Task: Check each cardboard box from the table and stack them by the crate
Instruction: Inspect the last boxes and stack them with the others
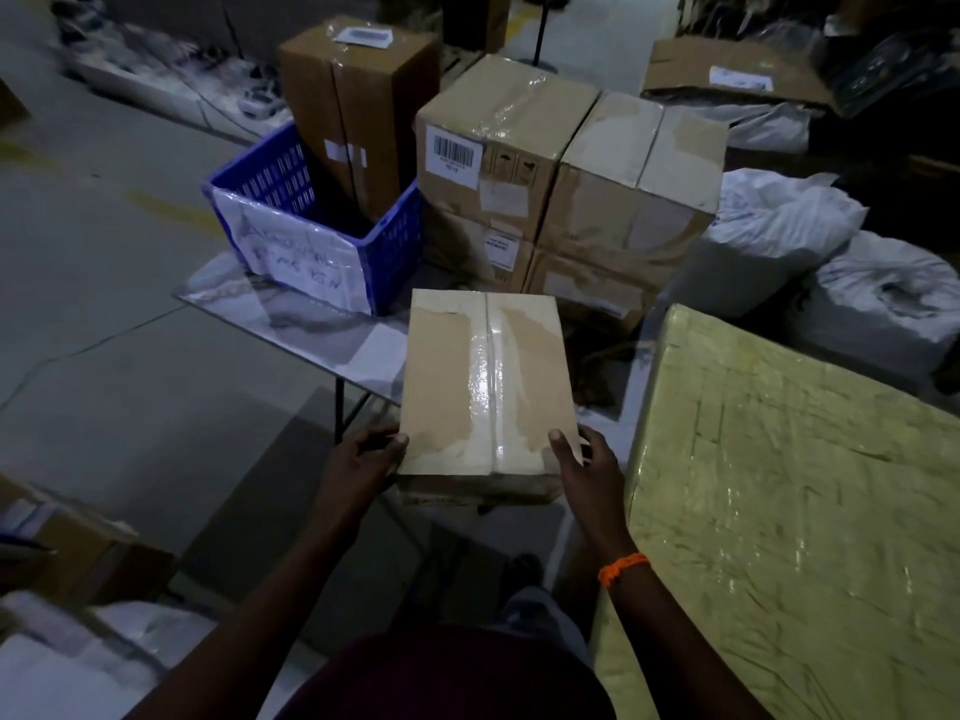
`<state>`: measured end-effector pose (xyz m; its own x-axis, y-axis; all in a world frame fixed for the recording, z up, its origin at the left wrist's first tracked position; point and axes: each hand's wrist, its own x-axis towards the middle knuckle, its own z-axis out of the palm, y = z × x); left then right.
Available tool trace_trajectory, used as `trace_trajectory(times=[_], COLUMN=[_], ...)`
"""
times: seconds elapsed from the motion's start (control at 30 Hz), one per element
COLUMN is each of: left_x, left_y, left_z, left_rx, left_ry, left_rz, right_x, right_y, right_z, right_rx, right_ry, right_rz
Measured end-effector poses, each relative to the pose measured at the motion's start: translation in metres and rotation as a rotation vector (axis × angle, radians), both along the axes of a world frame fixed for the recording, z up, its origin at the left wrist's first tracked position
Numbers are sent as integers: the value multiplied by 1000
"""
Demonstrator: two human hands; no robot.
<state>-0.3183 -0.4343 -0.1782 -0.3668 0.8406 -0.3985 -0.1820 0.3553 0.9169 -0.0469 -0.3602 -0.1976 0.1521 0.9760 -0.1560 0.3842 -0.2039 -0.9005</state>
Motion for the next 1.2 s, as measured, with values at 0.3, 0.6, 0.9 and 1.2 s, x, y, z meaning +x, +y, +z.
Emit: trace_trajectory(times=[0.3,0.6,0.9,1.2], left_x=[-2,-22,-20,-13], left_y=[25,144,151,144], left_z=[-11,5,21,87], left_rx=[-14,-31,-18,171], left_ry=[165,455,295,119], left_rz=[-58,-181,-73,56], right_x=[8,-23,-32,-23], right_y=[25,149,141,121], right_z=[-1,24,31,97], right_rx=[-12,-158,-61,216], right_ry=[-74,-27,34,189], right_rz=[76,206,133,-18])
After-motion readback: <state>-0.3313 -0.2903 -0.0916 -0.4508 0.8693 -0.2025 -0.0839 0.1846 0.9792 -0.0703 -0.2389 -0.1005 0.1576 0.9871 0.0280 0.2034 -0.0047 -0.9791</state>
